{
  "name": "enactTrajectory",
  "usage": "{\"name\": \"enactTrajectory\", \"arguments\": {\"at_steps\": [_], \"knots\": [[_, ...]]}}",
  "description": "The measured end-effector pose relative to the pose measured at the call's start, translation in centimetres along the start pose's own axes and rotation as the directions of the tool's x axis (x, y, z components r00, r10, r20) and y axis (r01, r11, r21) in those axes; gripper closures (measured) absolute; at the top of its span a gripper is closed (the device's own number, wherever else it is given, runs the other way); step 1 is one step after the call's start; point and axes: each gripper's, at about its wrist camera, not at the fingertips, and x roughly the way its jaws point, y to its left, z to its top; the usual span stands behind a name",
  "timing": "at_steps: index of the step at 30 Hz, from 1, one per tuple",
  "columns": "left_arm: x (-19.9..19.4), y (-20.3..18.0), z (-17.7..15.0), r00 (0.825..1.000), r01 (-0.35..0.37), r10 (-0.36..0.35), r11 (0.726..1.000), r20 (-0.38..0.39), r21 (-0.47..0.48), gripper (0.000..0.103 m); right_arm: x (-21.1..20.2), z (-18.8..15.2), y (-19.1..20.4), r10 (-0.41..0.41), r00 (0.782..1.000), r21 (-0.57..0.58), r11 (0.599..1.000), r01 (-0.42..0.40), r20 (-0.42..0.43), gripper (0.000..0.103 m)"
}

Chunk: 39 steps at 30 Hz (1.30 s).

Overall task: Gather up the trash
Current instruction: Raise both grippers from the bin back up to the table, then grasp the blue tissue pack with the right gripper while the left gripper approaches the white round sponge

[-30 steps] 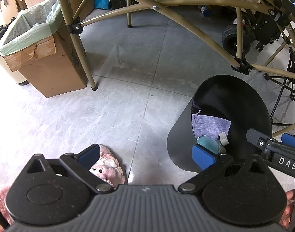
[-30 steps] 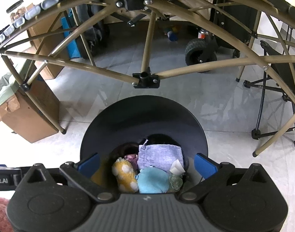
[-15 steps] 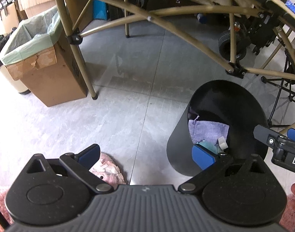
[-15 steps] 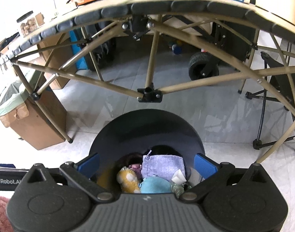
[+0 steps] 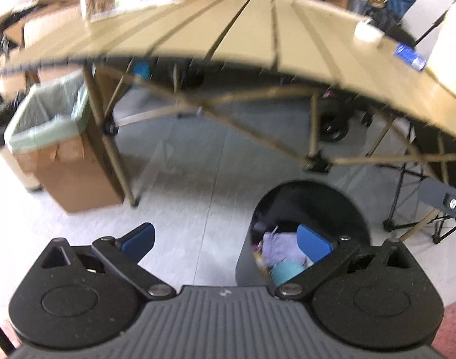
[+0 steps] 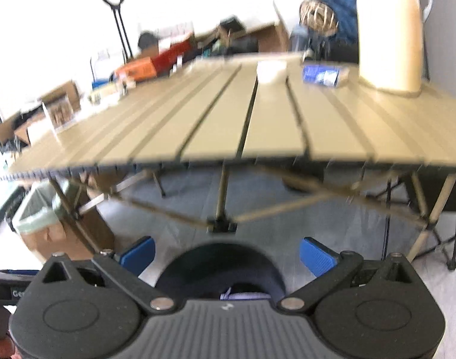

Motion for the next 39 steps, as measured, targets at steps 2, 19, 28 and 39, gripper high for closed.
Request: {"name": "enactTrajectory", "arguments": {"at_steps": [2,19,28,39], "knots": [[-1.5,-0.8,1.2,0.999,0.01,-0.01,1.0,0.043,0.011,0.0,-1.3,1.4,-0.8,-0.003,0.999,0.008,1.0,0.003,0.048,0.0],[-4.9,-9.3,12.6,0.964,0.089,-0.116,0.989,0.239,0.119,0.0,-1.6,13.0,-8.6,-0.019,0.943,0.091,0.996,-0.012,0.333,0.0],[-2.0,-11.8,18.3,0.961,0.086,-0.123,0.984,0.247,0.158,0.0,4.8,18.6,-11.3,-0.089,0.96,0.11,0.992,0.061,0.264,0.0],[3.5,-13.7,24.9,0.963,0.105,-0.142,0.98,0.228,0.167,0.0,14.5,23.1,-12.9,-0.204,0.967,0.103,0.976,0.19,0.15,0.0]]}}
